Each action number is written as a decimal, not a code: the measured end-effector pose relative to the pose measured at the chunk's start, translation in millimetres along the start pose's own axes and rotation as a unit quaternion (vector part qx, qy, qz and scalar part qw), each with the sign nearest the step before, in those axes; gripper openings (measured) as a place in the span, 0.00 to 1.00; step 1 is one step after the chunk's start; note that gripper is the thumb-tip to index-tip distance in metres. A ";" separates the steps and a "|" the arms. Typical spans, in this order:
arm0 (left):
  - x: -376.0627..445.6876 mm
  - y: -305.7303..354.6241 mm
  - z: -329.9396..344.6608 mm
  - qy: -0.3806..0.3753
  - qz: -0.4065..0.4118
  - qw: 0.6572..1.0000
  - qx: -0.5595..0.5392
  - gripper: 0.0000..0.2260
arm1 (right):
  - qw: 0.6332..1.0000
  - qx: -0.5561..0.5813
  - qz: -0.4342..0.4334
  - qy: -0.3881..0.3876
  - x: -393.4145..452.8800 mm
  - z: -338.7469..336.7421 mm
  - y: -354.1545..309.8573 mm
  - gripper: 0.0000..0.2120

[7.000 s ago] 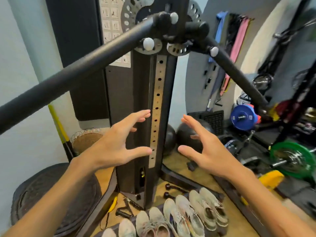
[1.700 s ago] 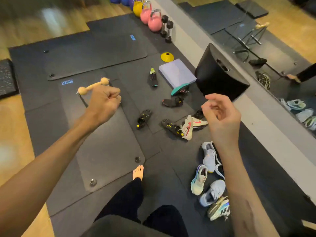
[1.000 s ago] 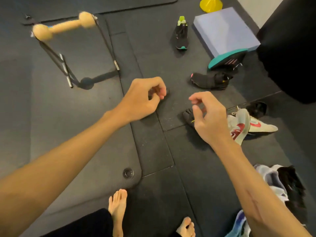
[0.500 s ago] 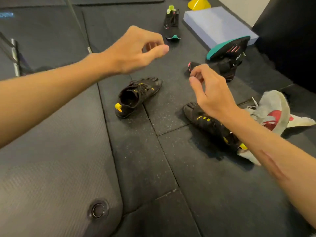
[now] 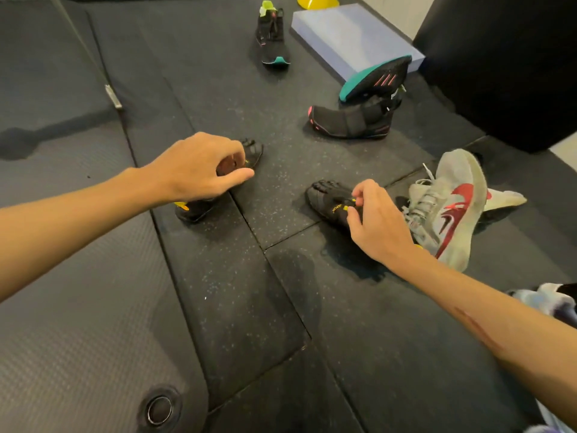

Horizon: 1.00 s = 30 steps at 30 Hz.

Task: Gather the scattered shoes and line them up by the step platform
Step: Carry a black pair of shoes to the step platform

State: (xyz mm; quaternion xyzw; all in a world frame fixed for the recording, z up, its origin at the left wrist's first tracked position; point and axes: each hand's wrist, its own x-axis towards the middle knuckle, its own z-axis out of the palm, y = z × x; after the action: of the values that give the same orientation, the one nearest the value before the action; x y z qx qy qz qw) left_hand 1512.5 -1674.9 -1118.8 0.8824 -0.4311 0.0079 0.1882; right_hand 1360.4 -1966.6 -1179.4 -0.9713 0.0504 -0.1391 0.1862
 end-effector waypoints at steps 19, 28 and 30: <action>-17.1 -35.2 59.6 -0.274 -0.254 0.915 0.152 0.20 | 0.928 -0.280 0.153 -0.192 -35.1 1.3 48.9 0.30; 1.1 -21.8 45.7 0.016 -0.286 0.923 -0.256 0.04 | 0.915 -0.306 0.105 -0.241 -37.5 5.6 62.6 0.12; -1.7 -11.9 48.8 0.034 -0.275 0.899 -0.339 0.03 | 0.917 -0.287 0.119 -0.248 -35.6 4.6 66.4 0.13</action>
State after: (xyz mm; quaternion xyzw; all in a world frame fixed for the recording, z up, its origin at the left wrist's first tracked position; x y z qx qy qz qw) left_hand 1513.3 -1683.5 -1168.4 0.8475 -0.1415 -0.1609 0.4856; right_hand 1324.6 -2021.1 -1217.5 -0.9731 0.1560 0.1500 -0.0792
